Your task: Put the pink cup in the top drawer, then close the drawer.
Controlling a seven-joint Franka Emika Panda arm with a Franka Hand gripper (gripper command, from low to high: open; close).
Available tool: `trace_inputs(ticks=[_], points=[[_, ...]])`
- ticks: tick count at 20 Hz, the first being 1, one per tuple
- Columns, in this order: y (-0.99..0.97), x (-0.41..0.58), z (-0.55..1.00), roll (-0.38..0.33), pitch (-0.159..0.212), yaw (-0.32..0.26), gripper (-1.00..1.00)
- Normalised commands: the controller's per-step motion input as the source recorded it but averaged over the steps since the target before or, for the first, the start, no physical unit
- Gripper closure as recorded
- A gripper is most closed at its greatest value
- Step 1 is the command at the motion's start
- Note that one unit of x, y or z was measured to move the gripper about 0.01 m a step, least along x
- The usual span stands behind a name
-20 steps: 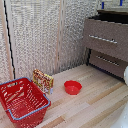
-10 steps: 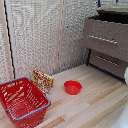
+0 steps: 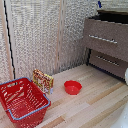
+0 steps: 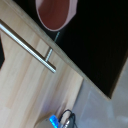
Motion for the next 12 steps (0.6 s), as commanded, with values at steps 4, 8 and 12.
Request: trace_inputs(ticks=[4, 8, 12], points=[[0.36, -0.034, -0.26, -0.310, 0.210, 0.090, -1.00], [0.39, 0.000, -0.36, -0.320, 0.183, 0.085, -1.00], [0.39, 0.000, -0.40, -0.328, 0.163, 0.084, -1.00]])
